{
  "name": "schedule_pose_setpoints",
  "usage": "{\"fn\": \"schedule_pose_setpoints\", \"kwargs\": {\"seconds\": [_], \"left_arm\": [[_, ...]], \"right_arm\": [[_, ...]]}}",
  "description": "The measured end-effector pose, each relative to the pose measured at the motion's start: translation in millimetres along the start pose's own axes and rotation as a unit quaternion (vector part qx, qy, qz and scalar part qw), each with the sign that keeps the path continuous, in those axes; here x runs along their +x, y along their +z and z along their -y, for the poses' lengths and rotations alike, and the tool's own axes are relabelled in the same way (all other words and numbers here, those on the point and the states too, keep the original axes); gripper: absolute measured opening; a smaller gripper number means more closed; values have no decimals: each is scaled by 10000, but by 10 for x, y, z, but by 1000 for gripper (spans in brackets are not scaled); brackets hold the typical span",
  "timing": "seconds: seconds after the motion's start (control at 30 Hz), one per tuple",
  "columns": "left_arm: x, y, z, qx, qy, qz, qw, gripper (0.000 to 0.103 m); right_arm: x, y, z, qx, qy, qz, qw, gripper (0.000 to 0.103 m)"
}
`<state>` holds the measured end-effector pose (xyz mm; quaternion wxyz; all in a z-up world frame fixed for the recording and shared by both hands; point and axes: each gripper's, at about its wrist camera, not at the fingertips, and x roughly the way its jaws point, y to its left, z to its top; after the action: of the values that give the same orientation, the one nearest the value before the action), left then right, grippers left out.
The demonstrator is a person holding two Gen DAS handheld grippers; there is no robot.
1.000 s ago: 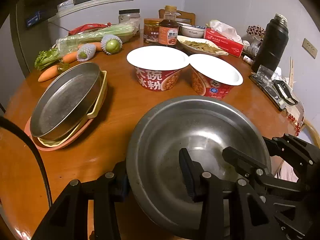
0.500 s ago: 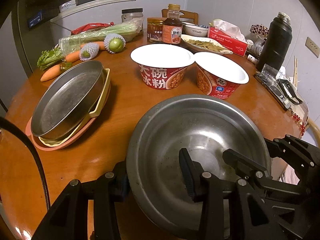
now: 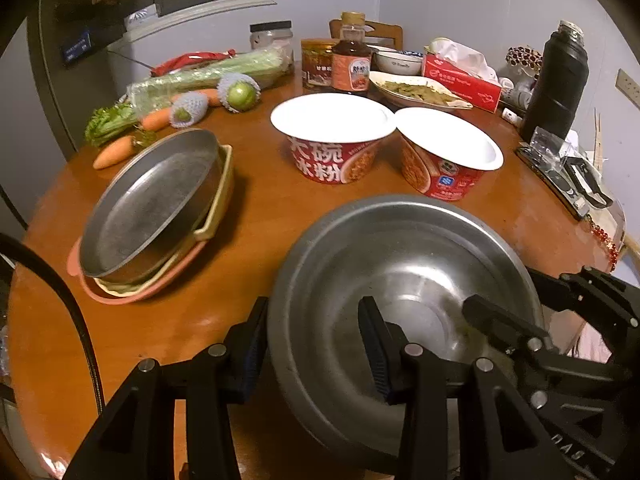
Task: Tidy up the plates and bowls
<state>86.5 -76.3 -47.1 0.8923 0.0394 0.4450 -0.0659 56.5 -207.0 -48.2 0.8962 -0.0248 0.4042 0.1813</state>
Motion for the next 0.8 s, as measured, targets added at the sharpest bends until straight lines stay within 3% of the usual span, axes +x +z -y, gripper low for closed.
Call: {"fn": "schedule_pose_setpoints", "kwargs": {"seconds": [0.47, 0.8], "left_arm": [[-238, 43, 35, 38, 241, 183, 9995, 46], [-436, 110, 82, 35, 163, 376, 9992, 47]], "right_arm": [[-239, 62, 84, 68, -43, 277, 9996, 42], [-378, 105, 167, 195, -56, 483, 9986, 42]]}}
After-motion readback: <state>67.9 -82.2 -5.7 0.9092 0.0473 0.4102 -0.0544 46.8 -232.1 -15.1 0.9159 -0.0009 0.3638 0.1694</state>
